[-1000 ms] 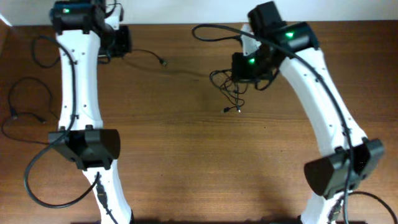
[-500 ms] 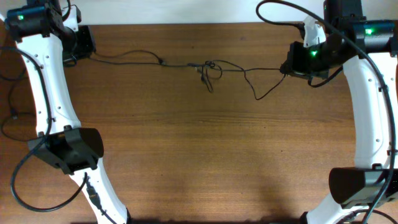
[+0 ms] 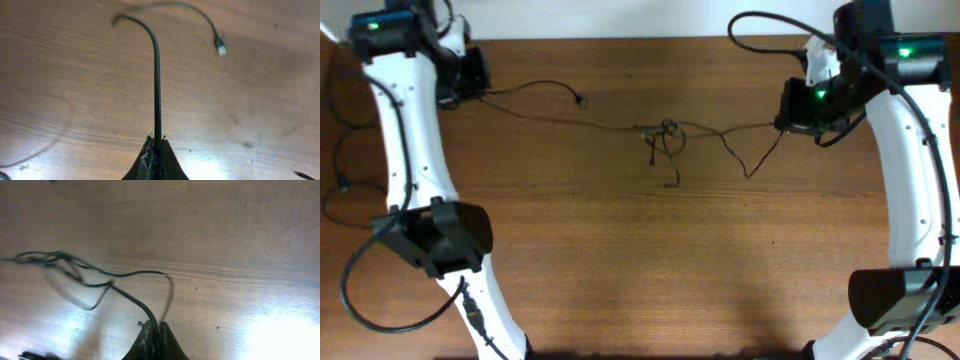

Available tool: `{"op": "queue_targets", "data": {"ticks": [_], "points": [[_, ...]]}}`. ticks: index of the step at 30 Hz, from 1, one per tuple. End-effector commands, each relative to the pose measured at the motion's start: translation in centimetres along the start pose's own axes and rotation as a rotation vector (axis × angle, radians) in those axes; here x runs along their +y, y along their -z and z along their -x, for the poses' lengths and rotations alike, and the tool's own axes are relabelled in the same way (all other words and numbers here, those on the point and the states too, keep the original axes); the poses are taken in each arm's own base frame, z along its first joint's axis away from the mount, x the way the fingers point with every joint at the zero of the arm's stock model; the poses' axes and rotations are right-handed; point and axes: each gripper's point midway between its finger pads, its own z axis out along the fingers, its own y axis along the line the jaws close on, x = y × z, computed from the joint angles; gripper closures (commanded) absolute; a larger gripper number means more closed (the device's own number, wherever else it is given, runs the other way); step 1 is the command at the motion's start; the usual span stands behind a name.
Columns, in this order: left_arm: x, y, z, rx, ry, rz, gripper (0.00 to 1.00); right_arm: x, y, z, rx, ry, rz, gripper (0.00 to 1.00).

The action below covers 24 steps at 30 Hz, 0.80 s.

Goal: Untangle cables

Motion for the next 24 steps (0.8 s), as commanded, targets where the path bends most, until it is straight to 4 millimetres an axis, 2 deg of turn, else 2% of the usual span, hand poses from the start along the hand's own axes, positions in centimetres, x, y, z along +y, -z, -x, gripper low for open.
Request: {"op": "queue_targets", "data": {"ticks": [1,5,8,10,11,12,13,14,15,16,19,21,24], "points": [[-4.0,-2.3,-2.2,0.092,-0.106,-0.058,1.00,1.9,-2.7,-1.4,0.062,0.050,0.010,0.96],[-8.3,-3.7,-4.0,0.143,-0.216,-0.084,1.00,5.1,-6.1,-3.1,0.102,0.087,0.031,0.96],[-10.5,-4.0,-4.5,0.144,-0.266,-0.098,1.00,6.0,-7.2,-3.6,0.108,0.101,0.035,0.96],[-10.8,-4.0,-4.4,0.139,-0.273,-0.101,1.00,6.0,-7.2,-3.5,0.107,0.101,0.036,0.96],[-10.8,-4.1,-4.5,0.140,-0.272,-0.101,0.95,6.0,-7.2,-3.5,0.107,0.100,0.035,0.96],[-10.8,-4.1,-4.4,0.139,-0.273,-0.101,0.84,6.0,-7.2,-3.5,0.107,0.100,0.035,0.96],[-10.8,-4.1,-4.5,0.141,-0.273,-0.101,0.62,6.0,-7.2,-3.5,0.107,0.100,0.035,0.96],[-10.8,-4.2,-4.5,0.142,-0.272,-0.101,0.49,6.0,-7.2,-3.5,0.107,0.100,0.035,0.96],[-10.8,-4.3,-4.5,0.144,-0.272,-0.101,0.37,6.0,-7.2,-3.5,0.107,0.100,0.035,0.96],[-10.8,-4.3,-4.5,0.144,-0.272,-0.101,0.31,6.0,-7.2,-3.5,0.107,0.100,0.035,0.96],[-11.0,-4.3,-4.5,0.141,-0.288,-0.112,0.27,6.0,-7.2,-3.5,0.106,0.100,0.035,0.96],[-12.3,-4.0,-4.8,0.143,-0.360,-0.199,0.27,6.0,-7.2,-3.5,0.106,0.100,0.035,0.96],[-13.0,-3.9,-4.9,0.140,-0.378,-0.229,0.28,6.0,-7.2,-3.5,0.106,0.100,0.035,0.96]]}}
